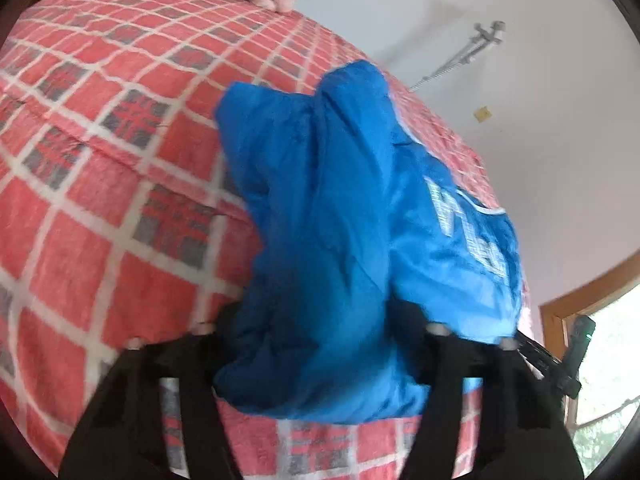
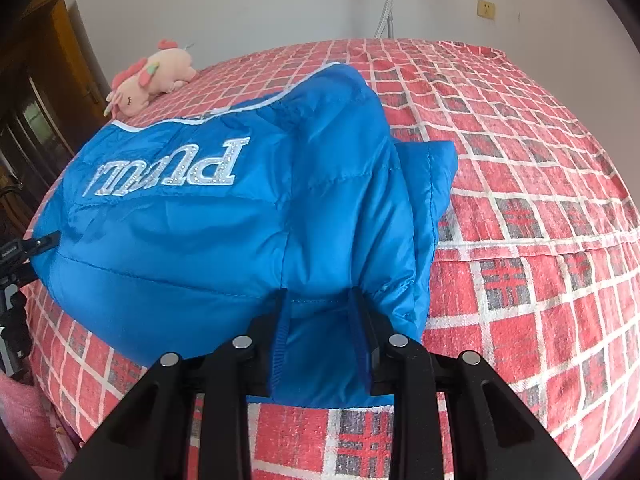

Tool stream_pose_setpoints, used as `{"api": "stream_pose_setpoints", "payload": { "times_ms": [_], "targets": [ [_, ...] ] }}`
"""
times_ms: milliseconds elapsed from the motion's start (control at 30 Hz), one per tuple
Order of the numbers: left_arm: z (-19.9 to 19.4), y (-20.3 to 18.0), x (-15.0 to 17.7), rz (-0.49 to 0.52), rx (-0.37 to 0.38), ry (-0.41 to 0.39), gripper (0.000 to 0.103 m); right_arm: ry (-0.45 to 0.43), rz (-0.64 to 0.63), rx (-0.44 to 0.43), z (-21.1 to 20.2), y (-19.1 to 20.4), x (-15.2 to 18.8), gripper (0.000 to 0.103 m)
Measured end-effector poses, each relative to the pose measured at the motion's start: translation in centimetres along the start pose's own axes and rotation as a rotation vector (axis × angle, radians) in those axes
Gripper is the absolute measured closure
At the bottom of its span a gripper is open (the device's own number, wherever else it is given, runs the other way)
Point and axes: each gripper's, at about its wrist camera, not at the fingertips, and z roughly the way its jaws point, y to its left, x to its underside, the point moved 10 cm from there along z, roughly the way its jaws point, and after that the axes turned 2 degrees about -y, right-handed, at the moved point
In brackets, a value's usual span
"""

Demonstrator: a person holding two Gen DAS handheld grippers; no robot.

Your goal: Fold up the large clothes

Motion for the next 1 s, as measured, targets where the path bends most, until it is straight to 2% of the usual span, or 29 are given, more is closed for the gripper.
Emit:
{"api": "stream_pose_setpoints", "payload": {
  "times_ms": [67,133,200,333,500,633,767,867,1000],
  "targets": [
    [-0.4,-0.7,-0.2,0.004,0.003,-0.011,0.067,0.005,0.002,-0.001,0.0,0.0,0.0,0.074],
    [-1.0,-1.3,-0.4,0.016,0.000,-0.034,0.070,0.012,0.008,-0.003,0.1,-0.1,-0.1,0.074],
    [-1.2,-1.7,-0.5,0.036,-0.019,-0.049,0.071,0.015,0.013,-0.006,0.1,-0.1,-0.1,0.074],
    [0.2,-0.4,0.1,0.026,-0.038,-0.012,0.069,0.011,0.019,-0.009,0.3,-0.2,-0.1,0.074],
    [0.7,-0.1,0.6,0.078,-0.088,-0.027,0.067,-0.001,0.032,0.012,0.6,-0.2,0.1,0.074],
    [0.2,-0.1,0.2,0.062,-0.083,-0.041,0.070,-0.005,0.045,0.027,0.2,-0.2,-0.1,0.074],
    [-2.3,-2.8,-1.1,0.122,-0.103,-0.128,0.072,-0.064,0.065,-0.005,-2.6,-0.3,-1.4,0.070],
    [-3.9,-6.0,-2.0,0.185,-0.114,-0.186,0.072,-0.130,0.056,0.022,-5.6,-1.2,-2.3,0.067],
    [-5.1,-11.3,-2.6,0.288,-0.142,-0.241,0.073,-0.131,0.052,0.027,-7.5,-2.3,-2.3,0.067]
  ]
}}
